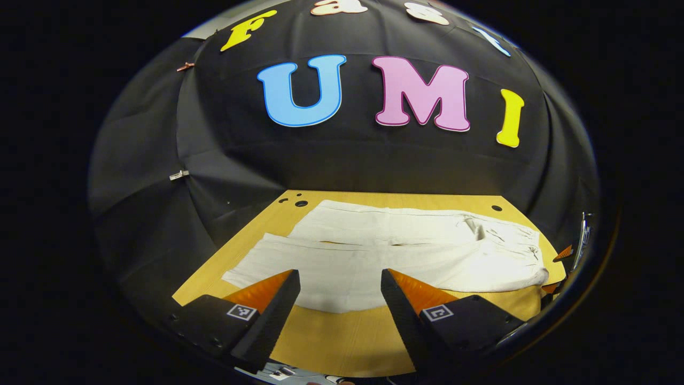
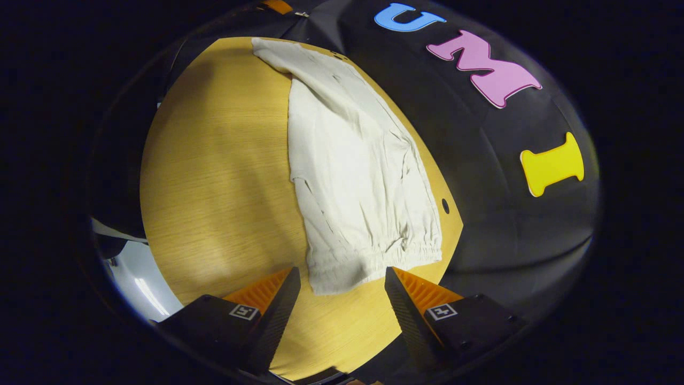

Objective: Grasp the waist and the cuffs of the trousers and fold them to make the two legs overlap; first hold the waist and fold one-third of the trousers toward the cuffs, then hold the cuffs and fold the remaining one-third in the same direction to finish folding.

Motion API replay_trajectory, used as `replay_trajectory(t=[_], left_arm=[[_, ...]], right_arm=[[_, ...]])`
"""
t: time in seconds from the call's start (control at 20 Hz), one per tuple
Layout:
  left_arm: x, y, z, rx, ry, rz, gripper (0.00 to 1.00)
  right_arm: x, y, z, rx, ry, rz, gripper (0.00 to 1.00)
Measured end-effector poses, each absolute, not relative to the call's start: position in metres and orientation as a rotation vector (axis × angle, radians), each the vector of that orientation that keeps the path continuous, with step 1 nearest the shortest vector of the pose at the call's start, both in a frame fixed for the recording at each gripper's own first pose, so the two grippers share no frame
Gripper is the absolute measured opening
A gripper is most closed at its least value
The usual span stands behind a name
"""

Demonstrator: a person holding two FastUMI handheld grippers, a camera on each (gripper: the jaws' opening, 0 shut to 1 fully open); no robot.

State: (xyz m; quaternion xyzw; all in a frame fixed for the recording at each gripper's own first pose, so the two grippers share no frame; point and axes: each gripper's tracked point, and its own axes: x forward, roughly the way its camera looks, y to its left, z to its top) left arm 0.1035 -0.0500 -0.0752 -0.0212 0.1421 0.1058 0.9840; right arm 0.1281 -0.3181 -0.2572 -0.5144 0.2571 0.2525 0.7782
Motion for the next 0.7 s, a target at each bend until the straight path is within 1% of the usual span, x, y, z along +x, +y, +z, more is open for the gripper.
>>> replay_trajectory(t=[0.05, 0.1, 0.2, 0.35, 0.45, 0.5, 0.55, 0.6, 0.7], left_arm=[[0.104, -0.049, -0.079, -0.042, 0.298, 0.221, 0.96], [0.103, -0.048, -0.082, -0.043, 0.308, 0.226, 0.96], [0.099, -0.041, -0.082, -0.020, 0.309, 0.260, 0.96], [0.095, -0.044, -0.095, -0.023, 0.341, 0.265, 0.96], [0.091, -0.031, -0.099, 0.007, 0.357, 0.312, 0.98], [0.090, -0.023, -0.097, 0.031, 0.358, 0.340, 0.98], [0.089, -0.015, -0.098, 0.052, 0.361, 0.361, 0.98], [0.088, -0.007, -0.101, 0.068, 0.368, 0.376, 0.98], [0.083, 0.013, -0.114, 0.087, 0.404, 0.407, 0.98]], right_arm=[[0.132, -0.316, -0.255, -1.131, 0.539, 0.558, 0.98], [0.139, -0.315, -0.256, -1.142, 0.533, 0.556, 0.96], [0.151, -0.317, -0.262, -1.126, 0.585, 0.523, 0.94], [0.162, -0.314, -0.262, -1.164, 0.591, 0.499, 0.90], [0.169, -0.314, -0.266, -1.231, 0.573, 0.483, 0.75], [0.170, -0.313, -0.269, -1.254, 0.586, 0.485, 0.66], [0.172, -0.316, -0.273, -1.280, 0.603, 0.472, 0.61], [0.173, -0.315, -0.276, -1.304, 0.623, 0.467, 0.41], [0.171, -0.314, -0.278, -1.320, 0.648, 0.471, 0.31]])
